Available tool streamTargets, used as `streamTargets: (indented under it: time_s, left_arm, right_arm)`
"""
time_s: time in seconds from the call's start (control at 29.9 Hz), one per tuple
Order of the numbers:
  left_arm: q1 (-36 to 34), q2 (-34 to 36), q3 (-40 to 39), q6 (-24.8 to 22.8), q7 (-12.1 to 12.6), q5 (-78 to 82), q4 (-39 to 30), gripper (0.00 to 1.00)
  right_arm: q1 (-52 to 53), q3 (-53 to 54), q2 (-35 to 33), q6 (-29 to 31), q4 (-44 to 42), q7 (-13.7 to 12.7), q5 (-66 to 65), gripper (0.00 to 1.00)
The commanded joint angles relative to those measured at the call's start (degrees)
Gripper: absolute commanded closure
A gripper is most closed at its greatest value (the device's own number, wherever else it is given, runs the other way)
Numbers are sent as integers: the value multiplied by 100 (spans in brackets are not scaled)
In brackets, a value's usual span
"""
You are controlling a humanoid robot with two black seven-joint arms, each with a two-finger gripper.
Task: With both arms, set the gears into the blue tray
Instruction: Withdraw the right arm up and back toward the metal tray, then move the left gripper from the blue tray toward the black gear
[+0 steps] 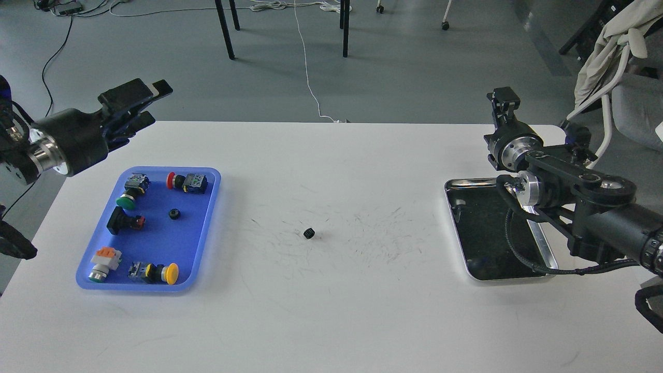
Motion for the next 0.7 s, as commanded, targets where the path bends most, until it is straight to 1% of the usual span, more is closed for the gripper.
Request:
streamTargets:
  time_s: [0.0, 0.1, 0.17, 0.23, 0.33, 0.43, 0.53, 0.6, 0.67]
  left_arm:
    - [-11, 40, -25, -45, -56, -5, -25, 2]
    - [15, -3, 9, -28, -74, 100, -52, 2]
    - [6, 49, 9, -28, -83, 354, -287, 2]
    - [-11, 102, 18, -10, -74, 888, -499, 2]
    - [15, 76, 9, 16, -74, 1811, -552, 2]
    - [15, 58, 9, 25, -74, 2349, -789, 2]
    - [15, -38, 18, 139, -83, 2911, -816, 2]
    - [33, -161, 79, 262, -83, 3568, -808, 2]
    - [59, -205, 115, 280, -100, 4175, -834, 2]
  right_arm:
    - [-69, 453, 44, 45, -7, -243, 3, 4]
    - [-184, 753, 96, 141, -7, -296, 3, 4]
    - [-193, 788, 114, 176, -7, -288, 3, 4]
    - [-193, 806, 114, 185, -7, -279, 3, 4]
    - [-210, 1069, 123, 238, 2, -279, 3, 4]
    - [-254, 1140, 123, 291, 2, -279, -5, 4]
    - [-263, 1105, 176, 291, 2, -235, -14, 4]
    - [-245, 1096, 202, 282, -7, -226, -14, 3]
    - [-237, 1079, 202, 291, 2, -217, -49, 3]
